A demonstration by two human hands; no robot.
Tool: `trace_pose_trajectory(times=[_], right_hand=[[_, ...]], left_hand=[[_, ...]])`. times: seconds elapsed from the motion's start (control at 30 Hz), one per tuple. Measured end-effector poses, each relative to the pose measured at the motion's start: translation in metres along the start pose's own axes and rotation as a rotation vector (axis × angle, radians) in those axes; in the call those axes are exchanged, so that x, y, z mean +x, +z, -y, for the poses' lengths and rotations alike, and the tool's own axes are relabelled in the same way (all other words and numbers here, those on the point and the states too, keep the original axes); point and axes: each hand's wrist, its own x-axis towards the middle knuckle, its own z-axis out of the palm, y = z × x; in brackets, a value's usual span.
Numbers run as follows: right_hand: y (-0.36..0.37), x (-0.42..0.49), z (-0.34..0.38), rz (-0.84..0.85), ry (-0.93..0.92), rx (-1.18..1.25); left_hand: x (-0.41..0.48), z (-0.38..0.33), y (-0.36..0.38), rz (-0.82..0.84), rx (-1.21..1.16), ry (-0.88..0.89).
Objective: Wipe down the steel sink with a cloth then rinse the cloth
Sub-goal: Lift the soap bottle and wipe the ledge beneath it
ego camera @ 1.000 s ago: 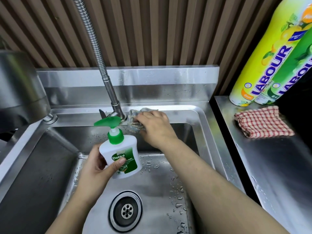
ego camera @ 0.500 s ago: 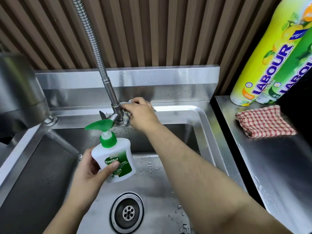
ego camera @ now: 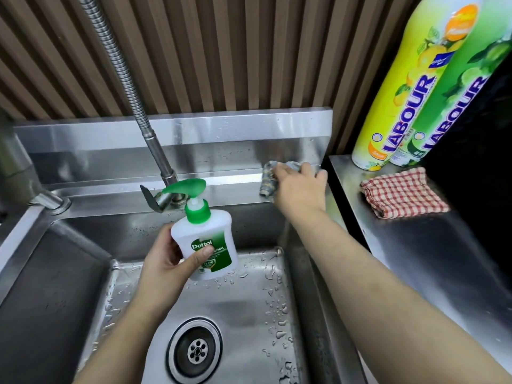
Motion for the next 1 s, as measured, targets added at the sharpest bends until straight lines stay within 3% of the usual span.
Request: trace_pose_trajectory(times=[0.23, 0.37, 0.57, 0.77, 1.0], right_hand=[[-0.011, -0.004, -0.044, 0.039, 0.23, -0.009], [-0.01, -0.044, -0.061, -0.022, 0.167, 0.011], [-0.001, -0.127, -0.072, -0.252, 0.085, 0.047], [0.009, -0.117, -0.074, -0.099, -0.012, 0.244], [0.016, -0.052, -0.069, 0.038, -0.074, 0.252]], left_hand=[[0.03, -0.021, 0.032, 0.061, -0.038, 0.041], [0.06, -0.034, 0.057, 0.118, -0.001, 0.098], [0.107, -0.031, 0.095, 0.209, 0.074, 0.121], [0.128, -0.021, 0.113, 0.244, 0.088, 0.13], [0.135, -0.02, 0.111, 0.273, 0.179, 0.124]])
